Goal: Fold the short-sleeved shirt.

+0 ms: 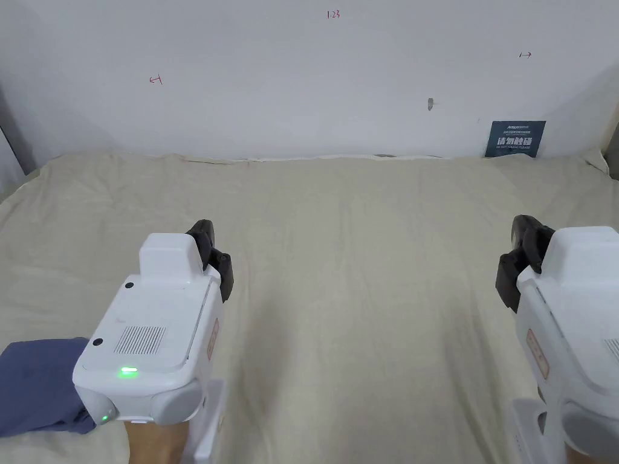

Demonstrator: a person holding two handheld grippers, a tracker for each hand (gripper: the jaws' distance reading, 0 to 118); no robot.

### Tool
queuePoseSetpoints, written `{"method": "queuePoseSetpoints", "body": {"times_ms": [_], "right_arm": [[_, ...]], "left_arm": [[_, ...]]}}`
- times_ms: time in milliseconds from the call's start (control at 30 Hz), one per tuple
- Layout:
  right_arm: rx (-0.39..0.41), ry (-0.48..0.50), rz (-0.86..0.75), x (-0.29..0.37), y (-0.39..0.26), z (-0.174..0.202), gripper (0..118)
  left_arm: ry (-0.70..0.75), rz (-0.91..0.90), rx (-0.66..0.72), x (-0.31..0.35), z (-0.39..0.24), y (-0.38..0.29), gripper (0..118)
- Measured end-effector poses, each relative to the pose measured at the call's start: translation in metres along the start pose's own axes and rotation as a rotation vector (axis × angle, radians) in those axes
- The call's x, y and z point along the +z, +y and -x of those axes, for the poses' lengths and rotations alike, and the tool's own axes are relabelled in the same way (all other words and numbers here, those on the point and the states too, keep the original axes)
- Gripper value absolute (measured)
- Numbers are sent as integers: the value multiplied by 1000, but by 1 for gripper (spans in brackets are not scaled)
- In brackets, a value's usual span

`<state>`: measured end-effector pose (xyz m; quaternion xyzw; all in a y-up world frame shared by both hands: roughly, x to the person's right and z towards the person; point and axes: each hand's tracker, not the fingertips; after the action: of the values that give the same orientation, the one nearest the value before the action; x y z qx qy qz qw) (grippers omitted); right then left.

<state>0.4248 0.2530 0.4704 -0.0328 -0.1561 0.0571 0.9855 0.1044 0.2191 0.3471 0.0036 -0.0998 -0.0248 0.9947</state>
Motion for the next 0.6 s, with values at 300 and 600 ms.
{"method": "queuePoseSetpoints", "body": {"times_ms": [300, 600], "right_arm": [[-2, 3, 10, 1, 0, 2, 1], [-2, 5, 12, 1, -1, 3, 1]], "left_arm": [[7, 5, 2, 0, 2, -1, 0], [2, 15, 0, 0, 3, -2, 0]]}}
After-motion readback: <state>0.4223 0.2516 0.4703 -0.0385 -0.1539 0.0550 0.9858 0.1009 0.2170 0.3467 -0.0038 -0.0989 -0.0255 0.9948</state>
